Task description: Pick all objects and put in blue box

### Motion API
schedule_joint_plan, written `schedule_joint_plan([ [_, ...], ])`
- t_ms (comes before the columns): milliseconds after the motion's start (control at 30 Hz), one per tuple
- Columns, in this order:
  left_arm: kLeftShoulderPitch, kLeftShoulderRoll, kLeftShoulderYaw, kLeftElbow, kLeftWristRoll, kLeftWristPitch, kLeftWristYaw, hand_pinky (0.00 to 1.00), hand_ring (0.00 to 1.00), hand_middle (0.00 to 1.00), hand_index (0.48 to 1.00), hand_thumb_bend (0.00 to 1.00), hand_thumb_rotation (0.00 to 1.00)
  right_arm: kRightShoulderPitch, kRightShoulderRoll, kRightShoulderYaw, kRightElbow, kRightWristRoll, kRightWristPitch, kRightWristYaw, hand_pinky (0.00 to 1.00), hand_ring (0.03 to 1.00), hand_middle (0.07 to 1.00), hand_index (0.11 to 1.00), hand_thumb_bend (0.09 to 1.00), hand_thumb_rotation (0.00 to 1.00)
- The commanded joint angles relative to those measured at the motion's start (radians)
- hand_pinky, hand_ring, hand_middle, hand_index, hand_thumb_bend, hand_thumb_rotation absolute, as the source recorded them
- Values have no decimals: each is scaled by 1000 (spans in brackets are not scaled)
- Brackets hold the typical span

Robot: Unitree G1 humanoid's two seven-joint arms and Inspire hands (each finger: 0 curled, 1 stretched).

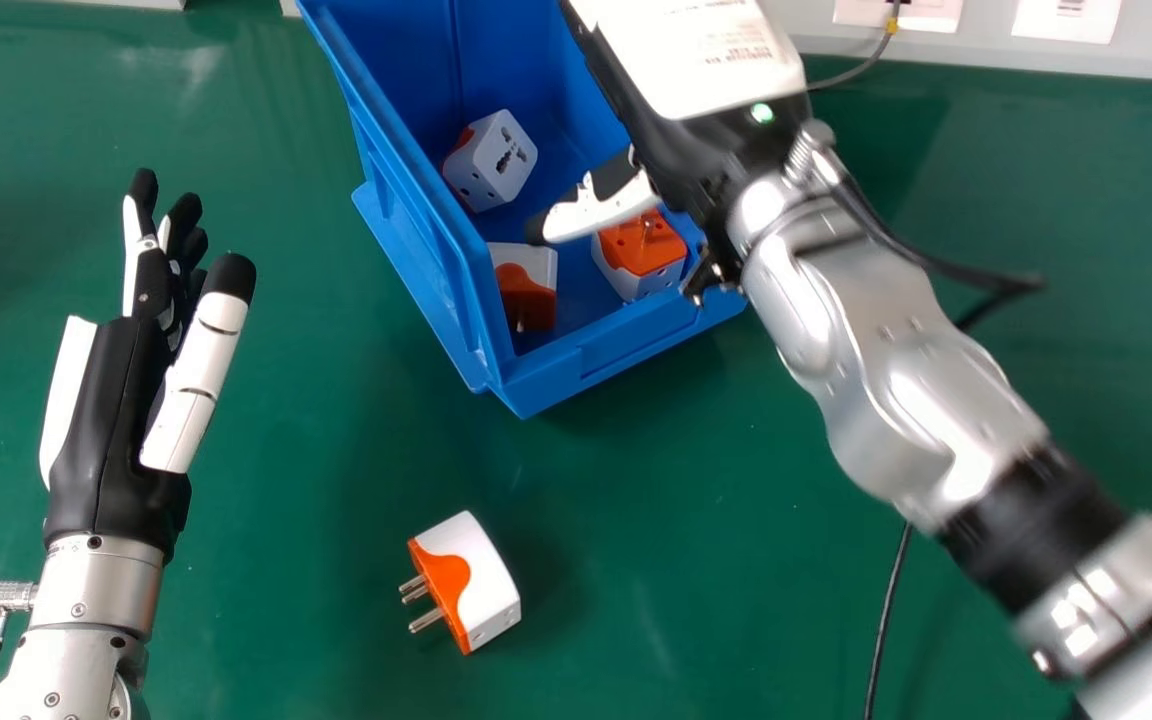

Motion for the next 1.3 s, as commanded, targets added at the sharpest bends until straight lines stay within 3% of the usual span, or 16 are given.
schedule_joint_plan([
  [0,22,19,10,-41,15,-5,8,1000,1000,1000,995,623,859,97,-33,-54,-201,-23,3,-4,1000,1000,1000,1000,719,367],
  [167,53,17,16,-73,30,14,25,986,1000,1000,991,661,867,372,-83,-114,-494,-31,-59,-49,1000,1000,1000,1000,690,310],
  [300,57,13,20,-73,42,20,44,979,1000,1000,985,681,871,628,-131,-161,-652,-26,-187,-154,1000,1000,1000,996,677,299],
  [433,64,8,17,-76,49,21,53,962,999,997,973,700,867,793,-152,-216,-682,10,-316,-226,1000,1000,992,959,669,288],
  [733,63,6,19,-65,48,21,55,964,1000,998,969,704,864,1093,-187,-290,-614,-13,-521,-341,979,993,974,932,656,268],
  [900,64,1,20,-59,40,25,54,979,1000,999,972,689,867,1155,-165,-285,-554,-38,-561,-374,950,976,957,916,651,250],
  [1100,64,-13,11,-56,30,-1,44,992,1000,1000,976,683,872,1164,-137,-265,-493,-28,-588,-358,912,957,946,902,646,237],
  [1267,59,-12,8,-48,29,-7,41,995,1000,1000,982,660,867,1153,-130,-261,-484,-31,-590,-327,906,955,947,903,645,235],
])
